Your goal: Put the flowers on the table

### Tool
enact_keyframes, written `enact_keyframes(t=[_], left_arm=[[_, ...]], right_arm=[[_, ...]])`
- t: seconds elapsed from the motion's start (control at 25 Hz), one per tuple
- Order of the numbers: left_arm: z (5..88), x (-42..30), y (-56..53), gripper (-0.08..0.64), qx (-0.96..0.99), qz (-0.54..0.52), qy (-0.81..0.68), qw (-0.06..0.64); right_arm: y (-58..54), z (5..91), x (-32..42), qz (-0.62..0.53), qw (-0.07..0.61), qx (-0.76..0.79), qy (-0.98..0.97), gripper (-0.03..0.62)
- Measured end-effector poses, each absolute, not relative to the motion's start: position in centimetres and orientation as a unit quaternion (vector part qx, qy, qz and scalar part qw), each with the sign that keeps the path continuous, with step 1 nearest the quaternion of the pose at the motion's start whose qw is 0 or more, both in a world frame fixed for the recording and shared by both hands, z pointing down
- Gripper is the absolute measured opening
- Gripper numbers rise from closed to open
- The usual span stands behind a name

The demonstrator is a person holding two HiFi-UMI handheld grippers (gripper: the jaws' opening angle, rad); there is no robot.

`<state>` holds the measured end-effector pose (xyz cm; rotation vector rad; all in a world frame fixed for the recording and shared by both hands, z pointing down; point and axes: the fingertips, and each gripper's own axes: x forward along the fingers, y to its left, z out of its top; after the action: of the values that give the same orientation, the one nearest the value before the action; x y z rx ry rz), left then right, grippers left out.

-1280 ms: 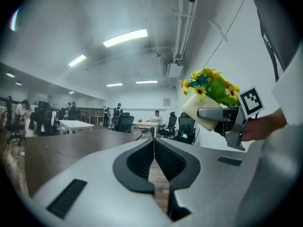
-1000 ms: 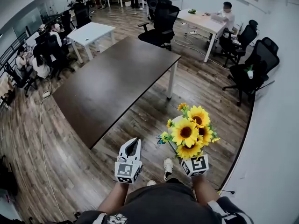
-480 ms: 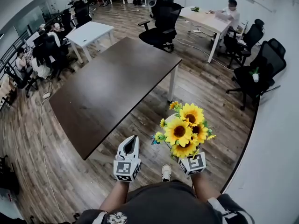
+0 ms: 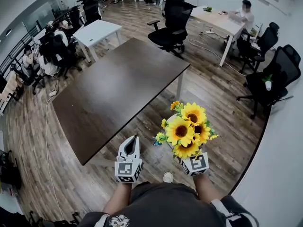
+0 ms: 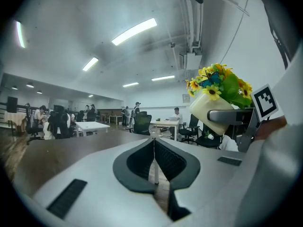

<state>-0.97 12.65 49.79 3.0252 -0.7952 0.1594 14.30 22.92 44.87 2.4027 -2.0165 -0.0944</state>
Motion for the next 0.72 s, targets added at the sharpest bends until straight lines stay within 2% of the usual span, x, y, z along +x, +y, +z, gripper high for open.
enact_keyframes(t=[0.16,0.72], left_arm=[[50.0,0.1,11.8,0.008,0.962,0.049,-0.267,0.011],[50.7,1.3,4.9,0.008,0.952,0.043,-0.301,0.026]], right_arm=[[21.5,44.7,16.2,-0.025,-0.013,0.764,-0.645,0.537],[12.8,44.6,17.5,-0.035,0.001,0.732,-0.680,0.537]])
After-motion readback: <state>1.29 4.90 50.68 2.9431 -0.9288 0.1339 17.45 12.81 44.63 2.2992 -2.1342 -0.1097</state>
